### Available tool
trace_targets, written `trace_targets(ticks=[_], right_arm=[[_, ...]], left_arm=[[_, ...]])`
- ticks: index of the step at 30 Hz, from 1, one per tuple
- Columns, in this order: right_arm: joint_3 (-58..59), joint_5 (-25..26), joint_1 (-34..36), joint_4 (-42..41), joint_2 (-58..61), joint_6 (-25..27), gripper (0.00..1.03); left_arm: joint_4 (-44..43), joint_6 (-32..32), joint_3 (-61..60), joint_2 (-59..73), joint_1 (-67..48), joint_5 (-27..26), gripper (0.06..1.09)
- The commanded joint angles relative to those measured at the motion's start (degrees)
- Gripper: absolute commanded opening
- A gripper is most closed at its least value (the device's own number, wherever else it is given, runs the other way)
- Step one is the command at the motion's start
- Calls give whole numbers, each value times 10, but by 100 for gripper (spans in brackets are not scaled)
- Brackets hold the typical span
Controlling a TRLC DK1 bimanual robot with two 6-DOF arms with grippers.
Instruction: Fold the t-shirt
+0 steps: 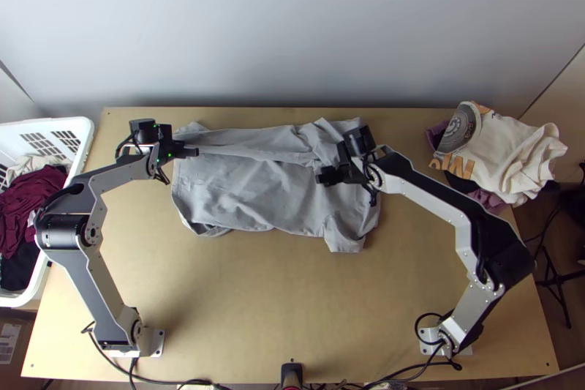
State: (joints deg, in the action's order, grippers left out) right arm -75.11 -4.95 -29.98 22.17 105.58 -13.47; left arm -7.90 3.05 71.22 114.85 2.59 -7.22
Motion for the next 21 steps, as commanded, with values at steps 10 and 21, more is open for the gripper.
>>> trace_targets(ticks=[10,21], right_arm=[[-104,40,10,23,135,12,62],[-130,67,12,68,113,27,3]], left_arm=[[-2,-2,6,-5,5,0,9],[-2,-9,8,-1,5,1,9]])
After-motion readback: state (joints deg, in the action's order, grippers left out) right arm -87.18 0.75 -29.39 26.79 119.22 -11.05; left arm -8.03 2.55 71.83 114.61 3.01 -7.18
